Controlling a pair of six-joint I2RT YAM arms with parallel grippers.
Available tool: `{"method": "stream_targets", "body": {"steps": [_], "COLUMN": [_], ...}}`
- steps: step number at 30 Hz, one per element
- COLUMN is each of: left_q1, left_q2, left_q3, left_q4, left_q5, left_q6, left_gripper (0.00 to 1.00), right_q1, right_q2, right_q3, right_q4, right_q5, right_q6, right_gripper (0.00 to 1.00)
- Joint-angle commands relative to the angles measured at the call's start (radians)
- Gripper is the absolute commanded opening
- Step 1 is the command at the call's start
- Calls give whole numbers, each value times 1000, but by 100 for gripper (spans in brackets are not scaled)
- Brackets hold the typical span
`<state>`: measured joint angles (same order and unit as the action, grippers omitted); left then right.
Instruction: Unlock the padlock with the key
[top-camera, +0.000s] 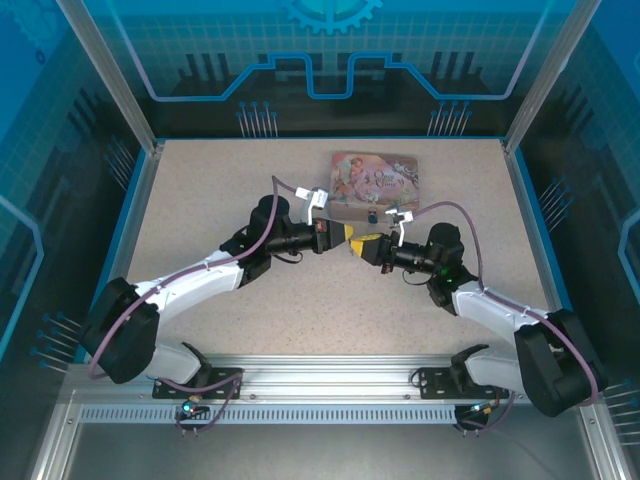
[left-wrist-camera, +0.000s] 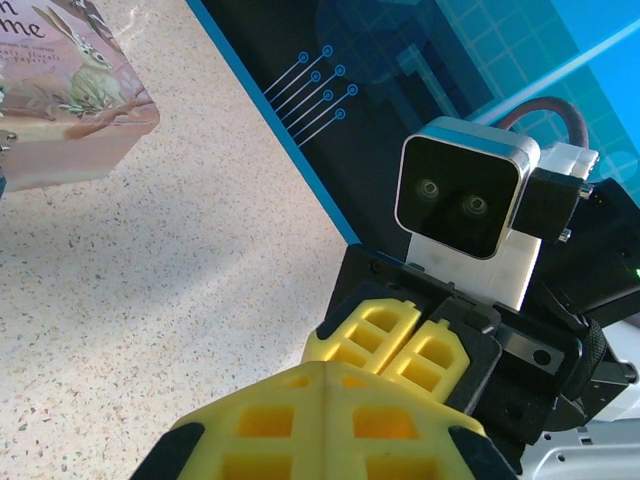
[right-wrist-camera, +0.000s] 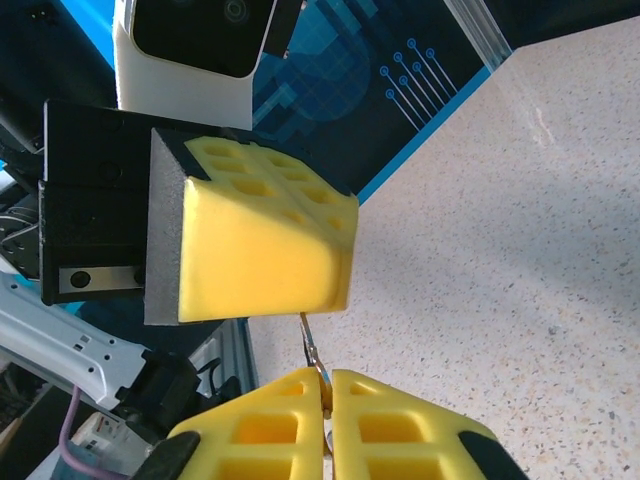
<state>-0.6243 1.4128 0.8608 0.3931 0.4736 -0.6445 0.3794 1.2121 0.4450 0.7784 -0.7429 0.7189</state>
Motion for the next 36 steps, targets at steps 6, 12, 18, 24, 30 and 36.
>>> {"method": "stream_targets", "body": {"steps": [6,12,18,24,30,36], "left_q1": [0,15,72,105,179,191], "left_q2": [-14,-36,-66,25,237,506], "left_q3": [-16,-6,25,157,312,569], "left_q4": [-13,-40,-174,-441,-507,-579], "left_q5": [-20,-39,-108,-297,-362,-405], "left_q6": [35,47,95,251,272,329], "left_gripper": [0,34,57,75,90,99], "right_q1": [6,0,-31,-106,-136,-159], "right_q2": [-27,-73,-140,-207,-286,-342], "right_q3": [3,2,21,-20,-21,-33], "right_q4": [-24,-139,-442,-597,-737,-789], "right_q5": [7,58,200,327,398,399], "right_q6": [-24,-69,-162,-152,-179,-191], "right_gripper": [0,0,0,0,0,0]}}
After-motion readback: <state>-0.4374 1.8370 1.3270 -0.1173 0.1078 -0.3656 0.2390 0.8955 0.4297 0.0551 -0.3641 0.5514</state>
